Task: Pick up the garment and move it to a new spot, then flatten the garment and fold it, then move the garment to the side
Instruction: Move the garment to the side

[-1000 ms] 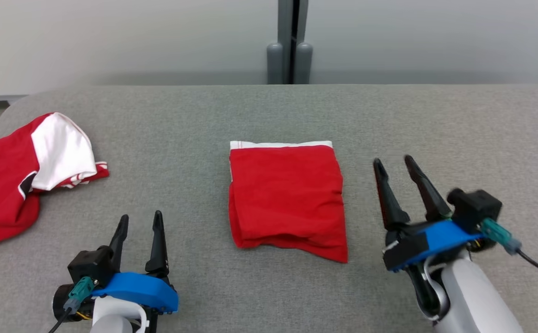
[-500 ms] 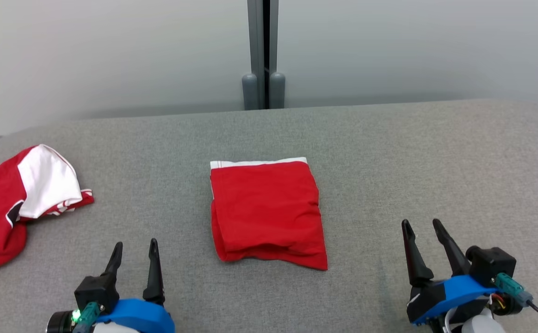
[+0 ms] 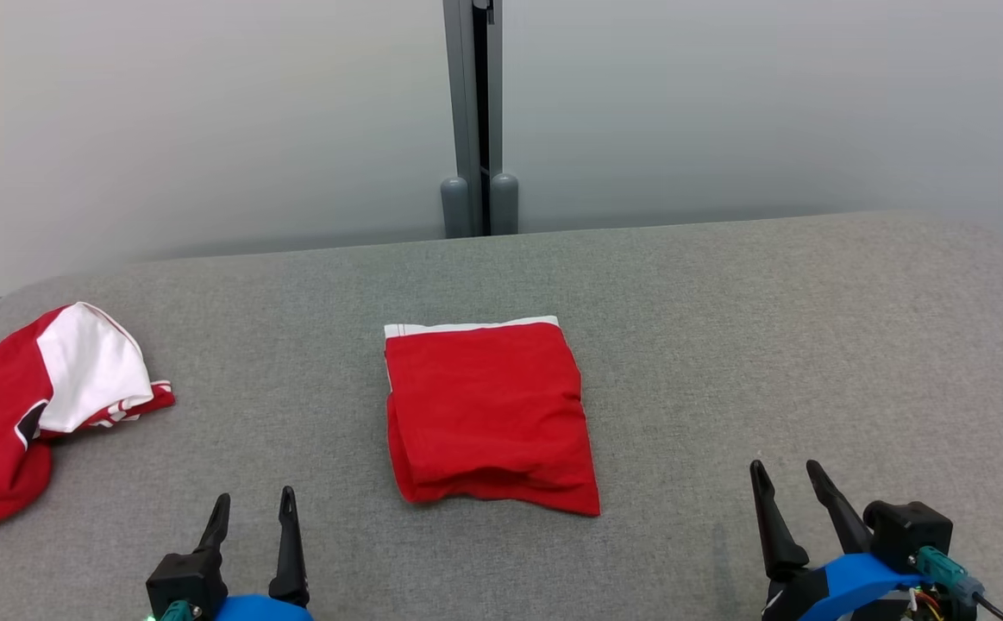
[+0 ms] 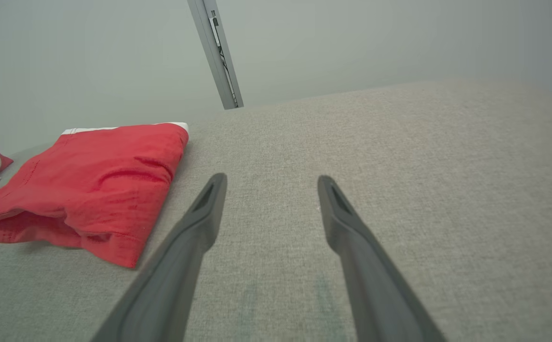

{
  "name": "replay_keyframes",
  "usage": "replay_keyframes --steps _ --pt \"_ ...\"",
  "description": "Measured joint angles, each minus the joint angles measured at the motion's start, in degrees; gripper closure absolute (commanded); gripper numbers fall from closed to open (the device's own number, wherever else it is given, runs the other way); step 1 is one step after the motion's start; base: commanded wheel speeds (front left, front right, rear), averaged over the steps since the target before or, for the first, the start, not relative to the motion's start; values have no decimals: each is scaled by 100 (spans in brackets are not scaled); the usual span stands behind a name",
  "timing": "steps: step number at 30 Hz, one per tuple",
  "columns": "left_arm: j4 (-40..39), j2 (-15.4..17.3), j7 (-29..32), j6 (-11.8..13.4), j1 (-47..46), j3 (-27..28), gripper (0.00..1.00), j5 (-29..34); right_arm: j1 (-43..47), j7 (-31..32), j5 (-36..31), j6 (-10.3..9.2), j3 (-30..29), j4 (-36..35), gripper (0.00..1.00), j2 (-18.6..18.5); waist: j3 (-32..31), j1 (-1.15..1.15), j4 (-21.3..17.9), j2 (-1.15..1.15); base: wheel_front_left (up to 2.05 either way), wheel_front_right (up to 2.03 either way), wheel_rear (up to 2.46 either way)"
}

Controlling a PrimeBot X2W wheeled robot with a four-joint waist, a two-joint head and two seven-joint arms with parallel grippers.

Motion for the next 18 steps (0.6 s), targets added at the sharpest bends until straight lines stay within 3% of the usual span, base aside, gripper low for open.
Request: replay_keyframes --steps 8,18 --pt "-47 1 0 -96 -23 -77 0 -48 -160 0 256 0 361 254 0 1 213 0 145 0 0 0 0" --pt "-11 -1 0 -399 -508 -103 0 51 -1775 -1 547 0 725 1177 0 0 845 2 785 2 0 0 0"
